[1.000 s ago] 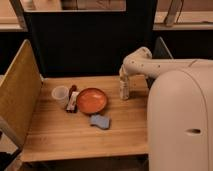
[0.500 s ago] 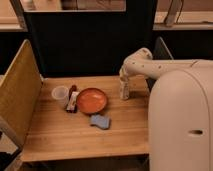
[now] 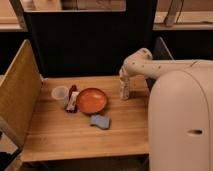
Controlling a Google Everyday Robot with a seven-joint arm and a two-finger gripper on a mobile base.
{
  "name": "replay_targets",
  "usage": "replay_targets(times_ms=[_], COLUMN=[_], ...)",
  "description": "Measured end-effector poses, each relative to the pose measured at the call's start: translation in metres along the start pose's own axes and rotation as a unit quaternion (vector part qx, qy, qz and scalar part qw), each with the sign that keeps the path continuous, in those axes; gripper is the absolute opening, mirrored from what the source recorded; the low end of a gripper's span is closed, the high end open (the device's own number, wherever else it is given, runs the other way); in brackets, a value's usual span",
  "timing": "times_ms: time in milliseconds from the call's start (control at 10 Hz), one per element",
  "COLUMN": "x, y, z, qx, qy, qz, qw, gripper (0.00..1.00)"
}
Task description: Stand the bottle upright
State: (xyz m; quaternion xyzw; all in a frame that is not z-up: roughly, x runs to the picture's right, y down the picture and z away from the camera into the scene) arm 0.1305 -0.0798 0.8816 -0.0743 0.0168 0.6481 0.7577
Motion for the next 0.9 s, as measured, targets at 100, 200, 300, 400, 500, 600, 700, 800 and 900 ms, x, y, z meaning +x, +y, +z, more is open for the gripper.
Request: replay_targets(times_ms=[100, 200, 300, 400, 500, 600, 700, 800, 900], x=[0.0020, 0.0028, 0.0026, 0.0020, 0.0016, 0.0009, 0.0006, 0.0004, 0.0002], y=[-0.0003, 0.0002, 0.0002, 0.0001, 0.0001, 0.0002, 0.0001, 0.0000, 0.0000], z=[0.0007, 0.0010, 0.0010, 0.0010, 0.0009, 0.0007, 0.0007, 0.0007, 0.0006], qx=[0.001, 0.000, 0.000, 0.000, 0.000, 0.000, 0.000, 0.000, 0.000], qy=[0.003, 0.004, 0.004, 0.003, 0.002, 0.001, 0.001, 0.001, 0.000], qz=[0.000, 0.001, 0.001, 0.001, 0.001, 0.001, 0.001, 0.001, 0.000], qw=[1.0000, 1.0000, 1.0000, 1.0000, 1.0000, 1.0000, 1.0000, 1.0000, 1.0000], gripper=[0.80, 0.80, 0.80, 0.80, 0.80, 0.80, 0.80, 0.80, 0.80])
